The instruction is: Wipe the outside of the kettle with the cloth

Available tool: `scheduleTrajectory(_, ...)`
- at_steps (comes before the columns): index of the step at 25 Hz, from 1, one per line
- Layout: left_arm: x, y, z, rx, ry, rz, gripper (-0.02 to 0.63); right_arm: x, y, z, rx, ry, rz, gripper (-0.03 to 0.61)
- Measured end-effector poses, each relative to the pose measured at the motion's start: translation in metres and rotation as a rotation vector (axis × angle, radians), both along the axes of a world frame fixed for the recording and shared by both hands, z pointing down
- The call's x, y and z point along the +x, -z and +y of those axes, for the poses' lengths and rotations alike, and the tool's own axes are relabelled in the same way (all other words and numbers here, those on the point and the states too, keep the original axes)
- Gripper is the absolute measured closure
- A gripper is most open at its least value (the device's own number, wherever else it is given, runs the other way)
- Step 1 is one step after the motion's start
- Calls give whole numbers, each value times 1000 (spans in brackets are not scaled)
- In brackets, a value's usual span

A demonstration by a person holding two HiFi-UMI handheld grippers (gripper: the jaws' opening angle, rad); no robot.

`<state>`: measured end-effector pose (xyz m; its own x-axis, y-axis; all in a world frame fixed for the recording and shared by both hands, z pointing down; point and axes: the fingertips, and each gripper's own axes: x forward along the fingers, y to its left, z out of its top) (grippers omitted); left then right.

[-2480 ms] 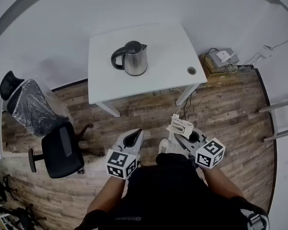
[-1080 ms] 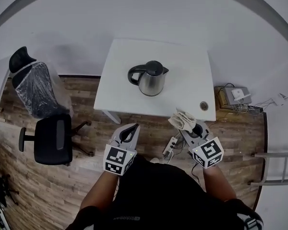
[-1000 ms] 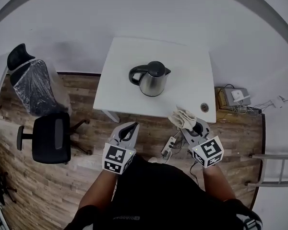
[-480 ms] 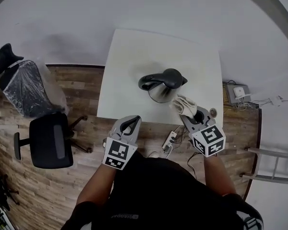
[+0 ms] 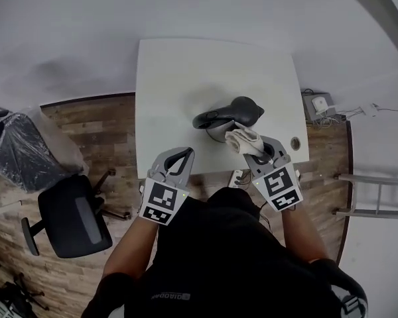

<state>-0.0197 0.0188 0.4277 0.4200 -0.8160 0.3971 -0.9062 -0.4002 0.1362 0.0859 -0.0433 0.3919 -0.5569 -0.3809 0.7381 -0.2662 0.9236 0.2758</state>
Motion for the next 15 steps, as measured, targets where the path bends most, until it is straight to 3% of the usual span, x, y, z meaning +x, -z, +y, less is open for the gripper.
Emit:
scheduleTrajectory(6, -2, -10, -5, -25, -46, 32, 607, -4, -15, 3, 93, 31, 180, 486)
scheduleTrajectory(15, -5, -32, -11, -71, -39, 56, 607, -7, -49, 4, 75, 18, 250, 488)
